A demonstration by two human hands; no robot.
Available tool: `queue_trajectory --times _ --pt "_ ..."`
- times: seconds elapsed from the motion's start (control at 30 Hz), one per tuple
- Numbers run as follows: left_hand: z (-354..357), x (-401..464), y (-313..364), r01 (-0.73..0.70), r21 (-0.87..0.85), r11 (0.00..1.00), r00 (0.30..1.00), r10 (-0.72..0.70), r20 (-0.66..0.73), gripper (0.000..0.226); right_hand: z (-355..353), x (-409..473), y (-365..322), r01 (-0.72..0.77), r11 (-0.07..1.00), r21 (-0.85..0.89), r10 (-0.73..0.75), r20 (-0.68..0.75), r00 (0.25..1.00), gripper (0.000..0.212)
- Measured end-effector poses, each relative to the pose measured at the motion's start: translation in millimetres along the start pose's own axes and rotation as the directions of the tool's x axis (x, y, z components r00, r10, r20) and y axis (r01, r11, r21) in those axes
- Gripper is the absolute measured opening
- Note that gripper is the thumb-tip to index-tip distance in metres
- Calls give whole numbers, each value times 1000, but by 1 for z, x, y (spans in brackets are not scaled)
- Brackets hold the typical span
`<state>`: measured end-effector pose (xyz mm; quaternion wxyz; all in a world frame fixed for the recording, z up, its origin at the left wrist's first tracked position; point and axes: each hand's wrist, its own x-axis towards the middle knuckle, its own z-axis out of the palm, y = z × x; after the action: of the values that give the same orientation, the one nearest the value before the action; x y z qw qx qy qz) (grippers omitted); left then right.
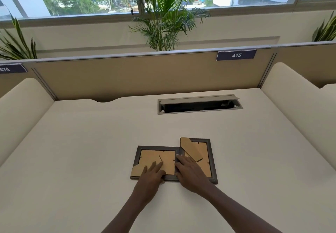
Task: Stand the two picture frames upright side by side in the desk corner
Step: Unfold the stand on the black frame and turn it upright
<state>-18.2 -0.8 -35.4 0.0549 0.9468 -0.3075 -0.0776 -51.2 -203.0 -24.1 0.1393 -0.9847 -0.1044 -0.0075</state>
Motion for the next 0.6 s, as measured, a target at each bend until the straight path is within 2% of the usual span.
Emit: queue_trajectory --times 0.1,0.2,0.3,0.4,0.5,0.53,0.6 --pt "-2 -7 2 -16 40 999 998 18 -52 21 -3 -1 1 -11 999 38 12 -4 1000 41" --pt "-8 -9 1 -29 89 996 990 41 -136 32 -8 1 1 -18 996 86 20 -23 1000 38" --pt "-18 -7 -4 -55 134 989 972 84 -219 22 -15 7 -1 -42 983 176 54 -64 996 38" --pt "-33 -6 -10 -48 104 993 964 73 -255 39 -27 17 -3 -49 966 252 68 -66 996 37" --pt "-49 -7 -14 -30 39 999 951 41 -307 57 -37 24 -2 -19 957 291 26 -18 1000 46" --pt "-52 -7 -14 -19 24 1000 946 25 -323 59 -39 26 -2 -11 957 290 17 -17 1000 49" --pt "-53 -6 -17 -17 7 1000 931 19 -364 45 -39 31 -4 14 965 262 -2 -47 999 49"
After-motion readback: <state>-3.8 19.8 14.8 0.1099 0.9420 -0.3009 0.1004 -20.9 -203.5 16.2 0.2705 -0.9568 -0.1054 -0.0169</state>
